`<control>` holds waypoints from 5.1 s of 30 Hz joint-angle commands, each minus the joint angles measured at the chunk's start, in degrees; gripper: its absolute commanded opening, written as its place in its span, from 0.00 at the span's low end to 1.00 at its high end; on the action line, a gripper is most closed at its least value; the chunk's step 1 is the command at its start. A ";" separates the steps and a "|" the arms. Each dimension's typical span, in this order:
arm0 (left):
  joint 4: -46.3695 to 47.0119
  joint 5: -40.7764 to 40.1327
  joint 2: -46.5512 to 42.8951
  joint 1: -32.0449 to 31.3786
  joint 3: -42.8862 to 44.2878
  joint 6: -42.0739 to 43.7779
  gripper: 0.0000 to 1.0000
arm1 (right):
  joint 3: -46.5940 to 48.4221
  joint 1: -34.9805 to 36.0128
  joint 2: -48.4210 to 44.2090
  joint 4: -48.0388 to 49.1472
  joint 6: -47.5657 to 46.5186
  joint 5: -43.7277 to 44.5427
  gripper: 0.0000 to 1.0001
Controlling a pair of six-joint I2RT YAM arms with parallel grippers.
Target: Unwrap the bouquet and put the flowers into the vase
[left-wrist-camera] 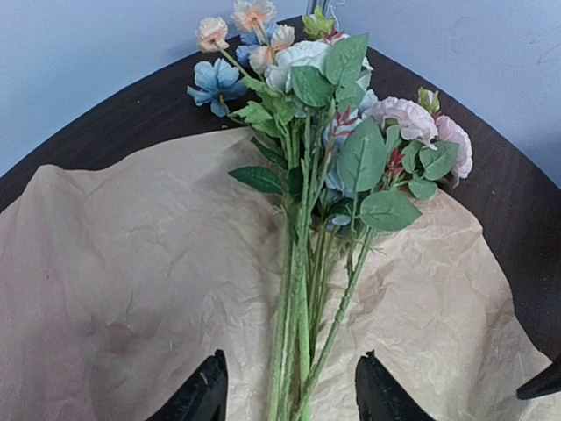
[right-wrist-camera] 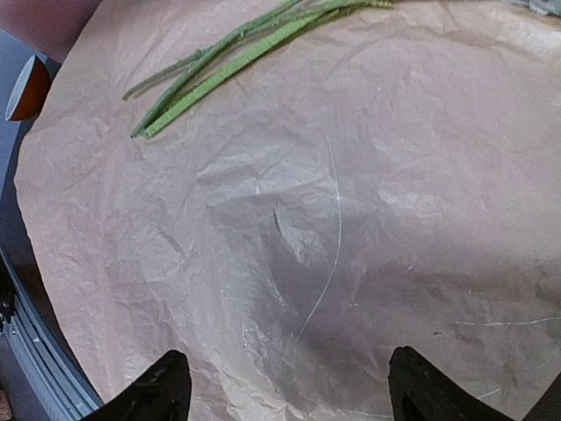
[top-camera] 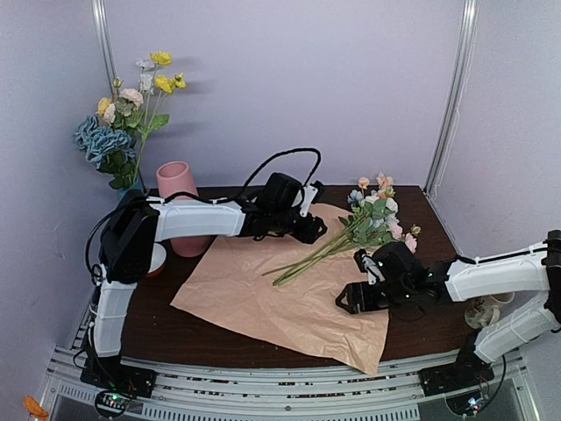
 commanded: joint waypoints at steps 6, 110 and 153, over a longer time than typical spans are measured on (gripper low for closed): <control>-1.86 4.14 11.16 0.16 12.80 2.61 0.42 | -1.50 -2.09 -15.31 -5.62 0.67 13.52 0.79; 0.69 7.71 10.64 -2.22 4.89 7.58 0.00 | 4.12 -13.98 1.50 22.09 13.48 -1.21 0.62; 17.55 5.81 -21.51 -4.09 -23.51 -4.29 0.42 | 24.89 -13.81 18.39 33.46 13.86 -20.12 0.00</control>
